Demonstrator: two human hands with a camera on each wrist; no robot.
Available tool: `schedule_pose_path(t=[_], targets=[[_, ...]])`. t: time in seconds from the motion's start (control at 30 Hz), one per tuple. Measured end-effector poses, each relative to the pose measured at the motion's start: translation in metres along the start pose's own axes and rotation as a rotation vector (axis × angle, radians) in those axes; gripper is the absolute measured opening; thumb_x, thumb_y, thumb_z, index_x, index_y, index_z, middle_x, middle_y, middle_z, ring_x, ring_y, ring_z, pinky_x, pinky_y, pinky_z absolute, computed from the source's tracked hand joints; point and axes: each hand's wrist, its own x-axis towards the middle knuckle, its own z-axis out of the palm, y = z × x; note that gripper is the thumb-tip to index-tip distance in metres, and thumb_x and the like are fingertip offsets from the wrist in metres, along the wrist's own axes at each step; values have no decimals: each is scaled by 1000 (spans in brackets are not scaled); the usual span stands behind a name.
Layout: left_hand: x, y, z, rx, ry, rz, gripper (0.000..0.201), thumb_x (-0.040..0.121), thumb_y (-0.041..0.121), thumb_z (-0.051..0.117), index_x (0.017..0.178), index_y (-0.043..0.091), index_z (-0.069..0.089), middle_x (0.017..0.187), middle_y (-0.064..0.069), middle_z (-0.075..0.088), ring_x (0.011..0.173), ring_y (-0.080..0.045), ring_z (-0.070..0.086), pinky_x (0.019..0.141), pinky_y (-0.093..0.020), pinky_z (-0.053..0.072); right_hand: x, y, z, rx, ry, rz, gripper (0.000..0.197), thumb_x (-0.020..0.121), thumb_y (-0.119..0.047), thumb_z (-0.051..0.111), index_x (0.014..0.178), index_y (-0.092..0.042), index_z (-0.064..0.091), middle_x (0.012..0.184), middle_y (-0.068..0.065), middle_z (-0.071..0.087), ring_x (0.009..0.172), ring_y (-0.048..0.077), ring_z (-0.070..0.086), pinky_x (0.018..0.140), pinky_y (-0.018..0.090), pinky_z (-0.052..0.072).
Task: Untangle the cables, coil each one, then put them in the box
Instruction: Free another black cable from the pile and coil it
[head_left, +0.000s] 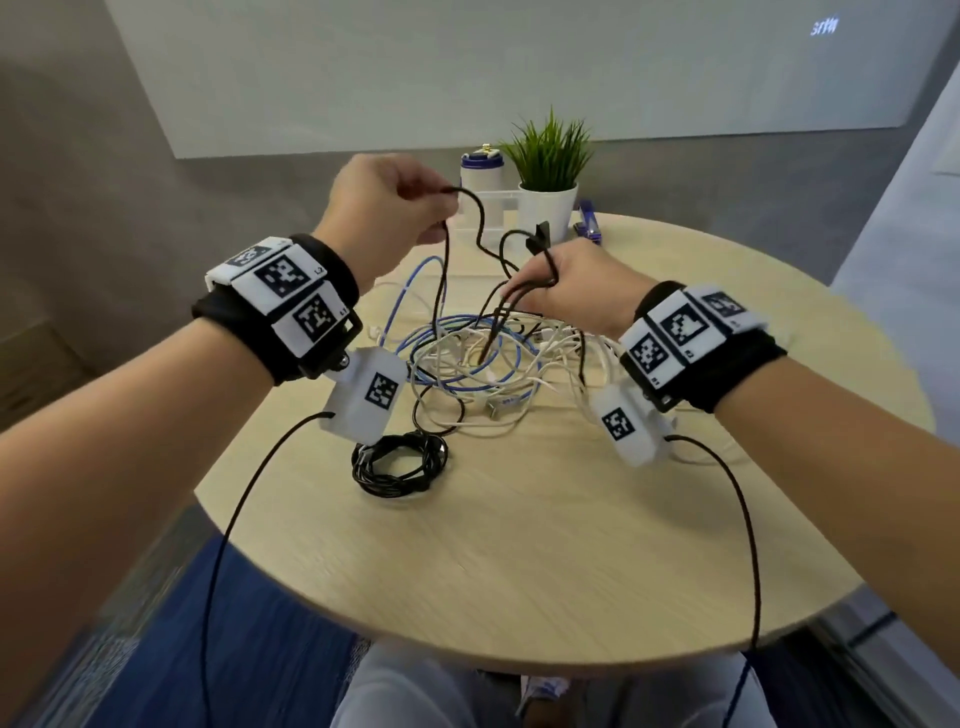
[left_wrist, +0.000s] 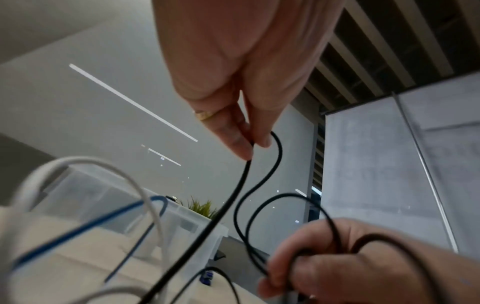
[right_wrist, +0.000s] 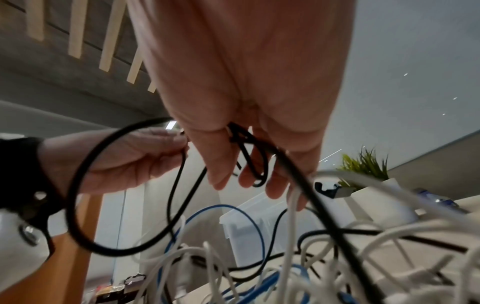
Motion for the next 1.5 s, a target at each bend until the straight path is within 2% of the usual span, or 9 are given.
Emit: schedule_pose_path(t=[0.23,0.4,0.63,0.8,1.0,1.2,1.3,1.4,1.5], targets=[[-10,10,7,-319,-109,8,19,87,-6,60,76,9,55,80,-8,61,72,-14,66,71,-23,56,6,-20,21,78,-41,-75,27,80,-28,74,106,-28,67,82,-6,60,75,10,55,76,20,44],[-12,12,5,-394,-154,37,16,87,-4,60,80,10,56,82,-8,60,82,-22,61,71,-24,54,18,-22,28,163,63,-52,5,87,-24,67,88,-20,71,82,2,70,75,11,60,84,29,49],[-23,-13,-2,45,-222,-83,10,90,18,63,83,18,56,83,0,58,75,-13,59,77,-34,55,22,-21,-6,344,219,-20,14,95,-13,53,98,-14,67,78,-5,67,60,-1,60,51,16,40],[-31,-32,7,753,-608,-91,28,92,42,53,120,36,56,128,5,54,117,-16,50,98,-32,39,18,-34,-31,502,297,-89,22,98,-17,48,87,-26,65,89,-7,70,74,9,57,53,20,37],[-24,-23,20,593,-522,16,52,96,26,52,144,28,34,151,-3,27,133,-21,36,110,-30,27,6,-38,-57,602,335,-248,20,97,-23,46,93,-30,64,96,-10,72,91,13,61,81,39,47],[-8,-16,18,695,-329,-97,57,91,42,57,141,23,36,118,-3,54,102,-23,54,93,-31,42,0,-34,-68,719,420,-326,18,96,-26,45,101,-25,62,104,-5,70,98,16,61,74,33,48],[-6,-14,16,977,-261,-94,60,81,57,60,134,36,43,140,-9,37,127,-30,38,107,-44,31,-2,-31,-75,787,469,-325,20,100,-23,42,107,-23,60,109,-2,66,103,18,59,78,36,51],[-9,-13,25,1024,-354,59,56,81,54,62,133,42,44,156,-1,16,142,-28,15,110,-55,17,-3,-28,-75,818,449,-310,21,101,-21,41,107,-21,61,110,0,65,103,19,61,83,39,52],[-11,-19,38,976,-511,131,44,88,39,59,131,33,50,143,2,43,131,-24,37,104,-42,34,-4,-25,-75,815,455,-278,21,101,-21,41,107,-22,61,109,-1,66,105,19,61,81,37,54]])
